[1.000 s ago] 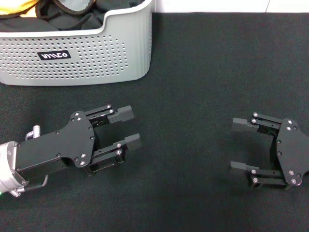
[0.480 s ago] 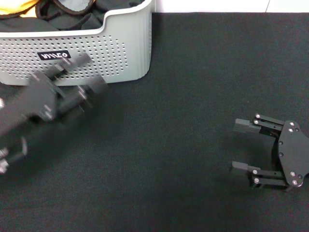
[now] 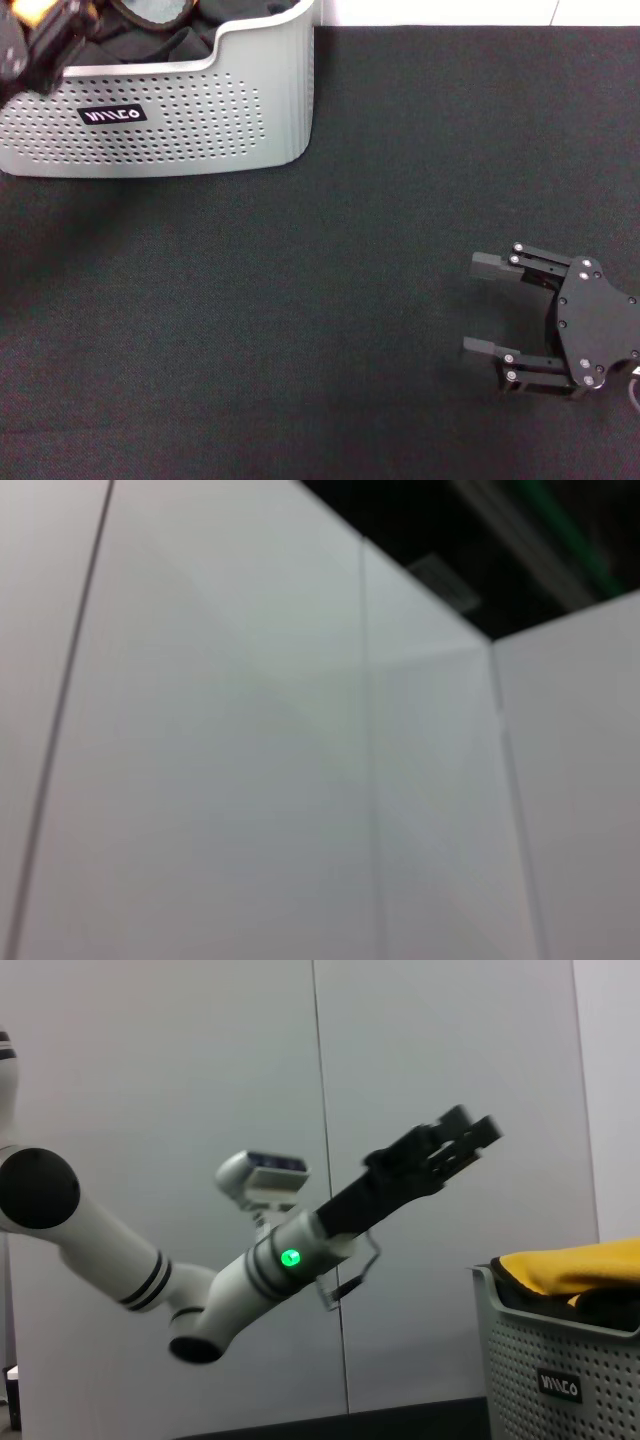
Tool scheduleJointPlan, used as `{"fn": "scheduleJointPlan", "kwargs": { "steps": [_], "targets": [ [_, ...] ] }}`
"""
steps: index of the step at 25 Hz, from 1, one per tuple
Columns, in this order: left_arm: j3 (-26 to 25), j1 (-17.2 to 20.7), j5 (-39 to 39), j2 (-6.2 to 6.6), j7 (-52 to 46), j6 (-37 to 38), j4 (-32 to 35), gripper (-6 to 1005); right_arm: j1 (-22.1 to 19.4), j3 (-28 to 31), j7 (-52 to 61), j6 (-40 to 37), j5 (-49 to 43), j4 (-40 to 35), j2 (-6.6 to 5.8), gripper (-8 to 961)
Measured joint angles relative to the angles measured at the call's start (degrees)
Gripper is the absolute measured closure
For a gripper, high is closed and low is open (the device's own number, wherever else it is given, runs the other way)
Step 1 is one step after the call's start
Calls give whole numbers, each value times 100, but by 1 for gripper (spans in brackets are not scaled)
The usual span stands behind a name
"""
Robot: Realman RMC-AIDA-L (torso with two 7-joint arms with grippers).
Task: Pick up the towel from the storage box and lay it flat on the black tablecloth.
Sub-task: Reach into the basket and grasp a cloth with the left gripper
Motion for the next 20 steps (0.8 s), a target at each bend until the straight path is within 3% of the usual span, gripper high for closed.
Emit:
{"fn": "scheduleJointPlan", "kwargs": {
  "steps": [7, 14, 20],
  "targets": [
    [68, -46, 372, -90, -1138, -1844, 1509, 408, 44, -9, -21, -26, -18, -45, 12, 216],
    [70, -106, 2331, -89, -2830, -3448, 3191, 409, 107, -9, -34, -61, -18, -55, 17, 219],
    [195, -238, 3779, -95, -3827, -4194, 3895, 409, 216, -8, -55, -83, -16, -60, 15, 221]
  ]
}}
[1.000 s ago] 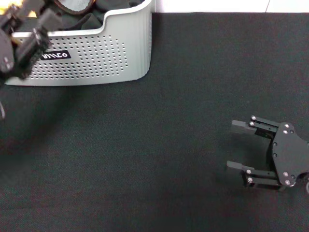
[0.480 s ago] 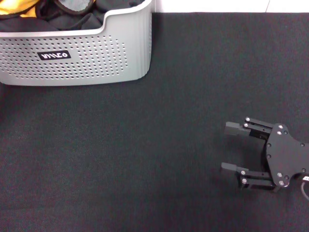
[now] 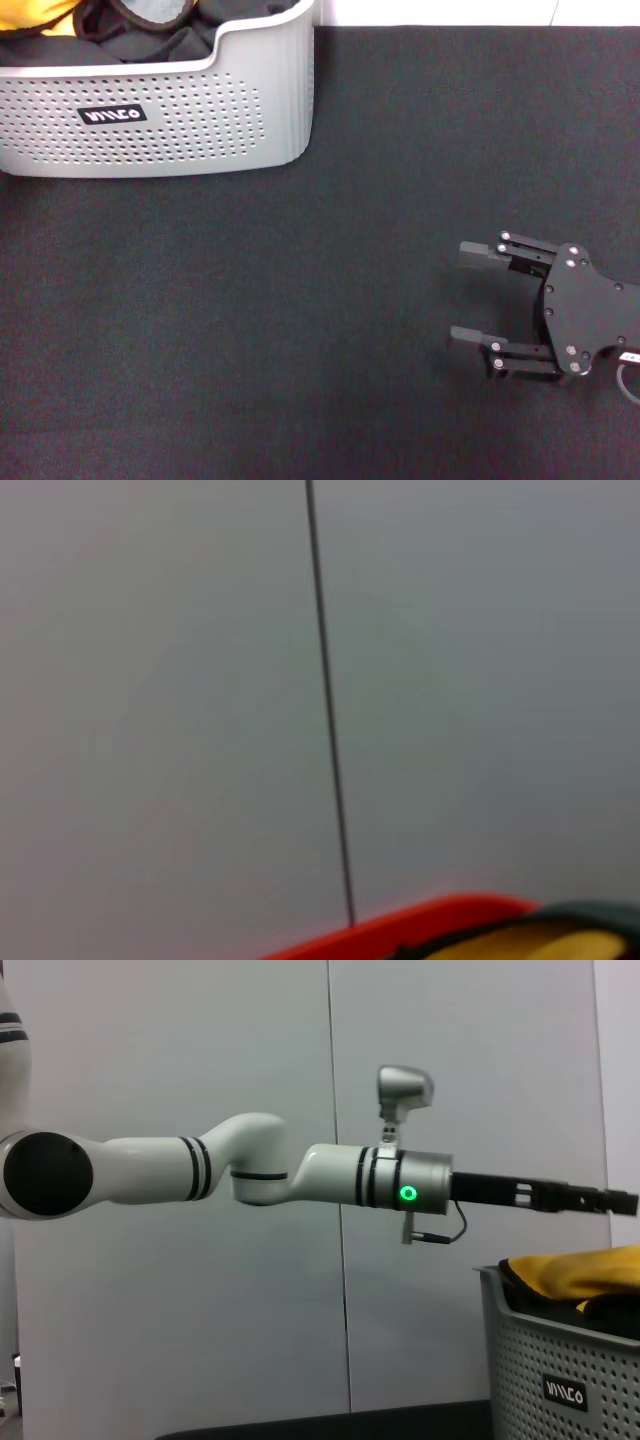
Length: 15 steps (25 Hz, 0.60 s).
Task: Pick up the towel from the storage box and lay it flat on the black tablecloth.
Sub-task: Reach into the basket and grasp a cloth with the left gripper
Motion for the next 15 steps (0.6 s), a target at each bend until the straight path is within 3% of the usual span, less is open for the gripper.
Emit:
{"fn": "scheduleJointPlan", "kwargs": {
  "steps": [4, 5, 9, 15],
  "targets": [
    [148, -150, 724, -1, -375, -313, 148, 409, 23, 0, -1, -2, 4, -3, 0, 222],
    [188, -282, 1257, -1, -649, -398, 206, 409, 23, 0, -1, -4, 4, -3, 0, 223],
    [239, -576, 2182, -4, -1205, -702, 142, 408, 5, 4, -3, -8, 5, -3, 3, 224],
    [246, -871, 3098, -7, -1850, -913, -42, 409, -42, 19, -10, -9, 5, -3, 18, 227]
  ]
}}
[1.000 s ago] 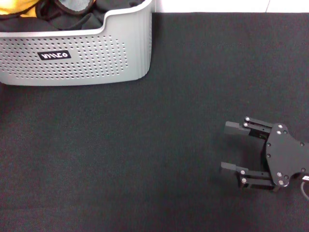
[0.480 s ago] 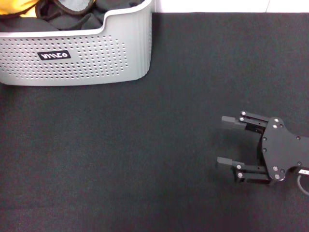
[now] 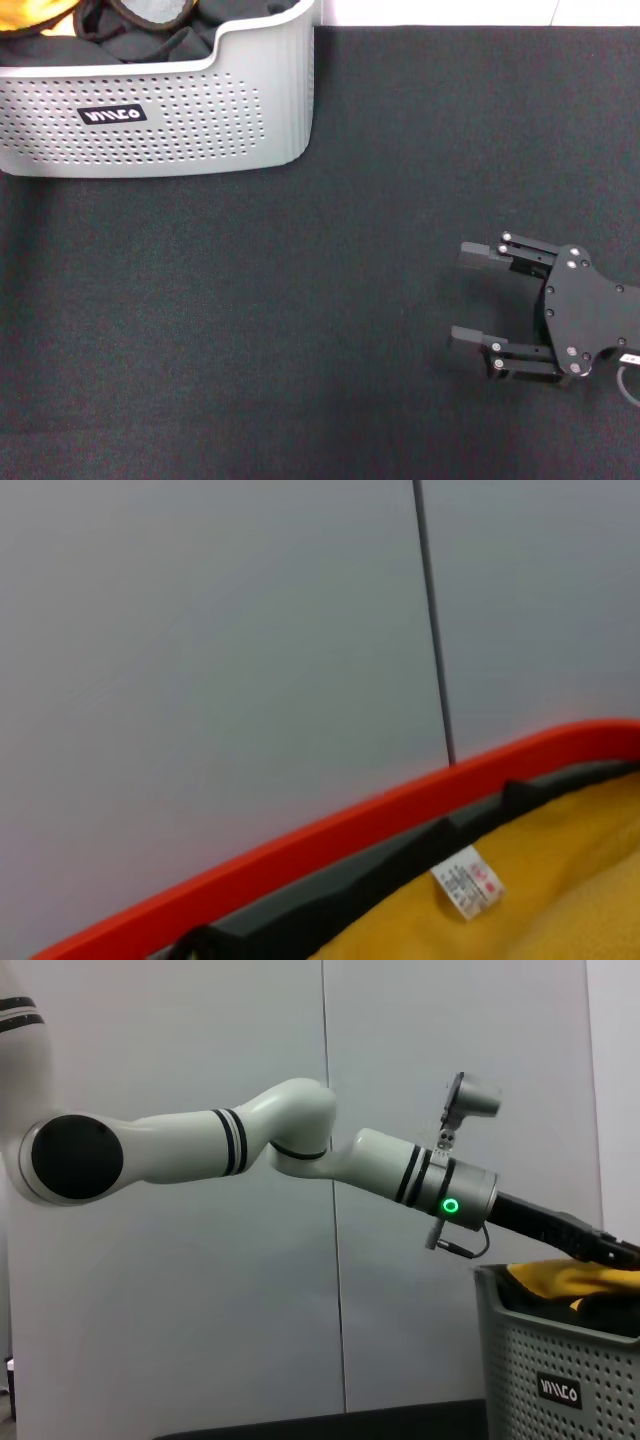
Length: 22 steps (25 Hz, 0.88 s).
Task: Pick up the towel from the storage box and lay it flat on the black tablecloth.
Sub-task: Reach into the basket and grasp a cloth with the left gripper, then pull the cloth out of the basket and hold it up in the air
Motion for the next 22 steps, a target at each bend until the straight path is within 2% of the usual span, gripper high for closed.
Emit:
{"fn": "scheduleJointPlan", "kwargs": {
  "steps": [4, 15, 18, 22],
  "targets": [
    [71, -68, 208, 2, -21, -5, -74, 436, -12, 16, 0, 3, -1, 0, 8, 228],
    [411, 132, 161, -9, 40, -16, -50, 746, -26, 25, -15, 11, -2, -3, 30, 232],
    [431, 210, -252, -18, 52, -23, 22, 822, -26, 24, -17, 13, 2, -6, 36, 233],
    [406, 524, -1680, -9, 454, 39, 169, 896, -38, 20, -18, 16, 31, -39, 35, 235]
  ]
}}
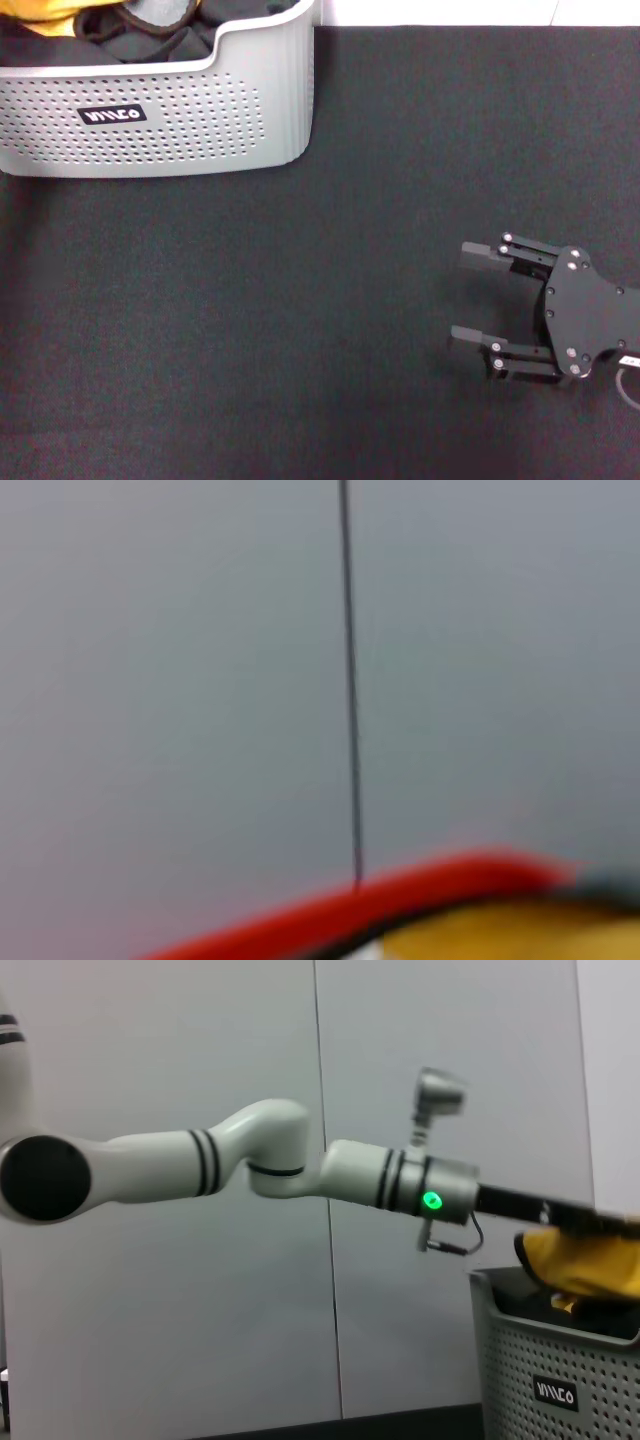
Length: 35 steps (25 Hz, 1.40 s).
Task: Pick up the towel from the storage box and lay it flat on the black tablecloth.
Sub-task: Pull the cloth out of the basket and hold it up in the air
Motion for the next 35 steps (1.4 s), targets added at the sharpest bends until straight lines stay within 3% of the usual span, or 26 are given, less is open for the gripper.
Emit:
{"fn": "scheduleJointPlan", "kwargs": {
  "steps": [4, 9, 12, 15, 20, 23, 26, 31, 35],
  "targets": [
    [-51, 546, -2486, 16, 1227, 770, 50, 942, -20, 6, -4, 5, 21, -32, 0, 236],
    [-356, 1010, -4816, 27, 2134, 2857, -393, 938, -23, 17, -7, 9, 32, -33, 0, 238],
    [-734, 1012, -5815, 73, 2160, 4266, -1243, 936, 0, 23, -11, 8, 38, -32, -1, 239],
    [-939, 931, -6413, 203, 2073, 5419, -2301, 934, 36, 23, -16, -1, 117, -31, 6, 241],
    [-925, 821, -6227, 348, 1958, 5956, -3853, 931, 85, -1, -48, 0, 444, -34, 34, 243],
    [-926, 792, -5974, 341, 2073, 5980, -4121, 929, 104, -52, -189, 8, 693, -46, 62, 244],
    [-923, 744, -5511, 244, 2211, 6027, -4358, 926, 154, -136, -350, 20, 974, -147, 79, 245],
    [-902, 654, -5126, 38, 2451, 6084, -4413, 923, 323, -787, -705, -110, 1841, -433, 105, 247],
    [-693, 458, -5109, 3, 2702, 6093, -4794, 920, 371, -1382, -883, -419, 2523, -453, 131, 248]
  ]
}}
